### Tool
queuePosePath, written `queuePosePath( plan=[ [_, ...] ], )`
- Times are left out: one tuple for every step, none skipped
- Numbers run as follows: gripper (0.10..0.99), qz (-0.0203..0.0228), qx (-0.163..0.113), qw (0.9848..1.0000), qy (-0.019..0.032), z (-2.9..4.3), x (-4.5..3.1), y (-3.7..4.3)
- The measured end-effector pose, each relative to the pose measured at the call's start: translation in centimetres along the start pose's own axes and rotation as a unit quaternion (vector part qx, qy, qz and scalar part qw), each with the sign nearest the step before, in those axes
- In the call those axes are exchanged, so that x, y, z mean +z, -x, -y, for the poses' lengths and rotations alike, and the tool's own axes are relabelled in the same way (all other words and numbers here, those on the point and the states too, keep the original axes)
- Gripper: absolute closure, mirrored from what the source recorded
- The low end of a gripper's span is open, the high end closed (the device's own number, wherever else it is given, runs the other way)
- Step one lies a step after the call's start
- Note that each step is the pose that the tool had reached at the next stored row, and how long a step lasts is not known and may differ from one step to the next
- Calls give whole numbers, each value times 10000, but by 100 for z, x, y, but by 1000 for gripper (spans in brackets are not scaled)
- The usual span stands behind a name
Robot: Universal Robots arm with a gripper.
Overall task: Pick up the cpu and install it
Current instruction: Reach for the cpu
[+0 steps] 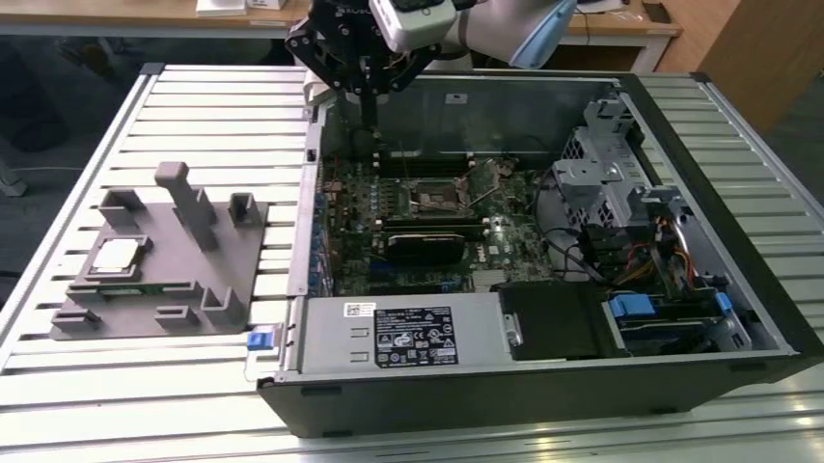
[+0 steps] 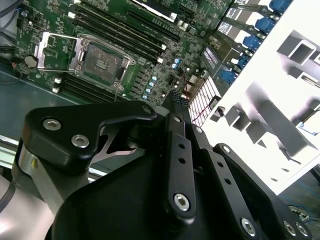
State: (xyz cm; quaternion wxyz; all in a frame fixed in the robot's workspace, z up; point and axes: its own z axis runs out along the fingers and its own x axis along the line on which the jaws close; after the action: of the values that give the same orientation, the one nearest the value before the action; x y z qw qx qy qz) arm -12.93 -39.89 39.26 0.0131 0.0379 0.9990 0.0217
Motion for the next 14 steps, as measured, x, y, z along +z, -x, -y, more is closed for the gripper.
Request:
queuePosePath(
  plan=[
    [980, 0, 0, 10000, 0, 0, 0, -2],
    [980, 0, 0, 10000, 0, 0, 1, -5],
    [980, 0, 0, 10000, 0, 1, 1, -7],
    [980, 0, 0, 10000, 0, 1, 1, -9],
    [980, 0, 0, 10000, 0, 1, 2, -11],
    [980, 0, 0, 10000, 0, 1, 2, -13],
    [980, 0, 0, 10000, 0, 1, 2, -16],
    [980, 0, 0, 10000, 0, 1, 2, -18],
    [980, 0, 0, 10000, 0, 2, 3, -20],
    [980, 0, 0, 10000, 0, 2, 3, -22],
    [980, 0, 0, 10000, 0, 2, 3, -24],
    [980, 0, 0, 10000, 0, 2, 3, -26],
    [980, 0, 0, 10000, 0, 2, 3, -28],
    [980, 0, 0, 10000, 0, 2, 3, -30]
  ],
)
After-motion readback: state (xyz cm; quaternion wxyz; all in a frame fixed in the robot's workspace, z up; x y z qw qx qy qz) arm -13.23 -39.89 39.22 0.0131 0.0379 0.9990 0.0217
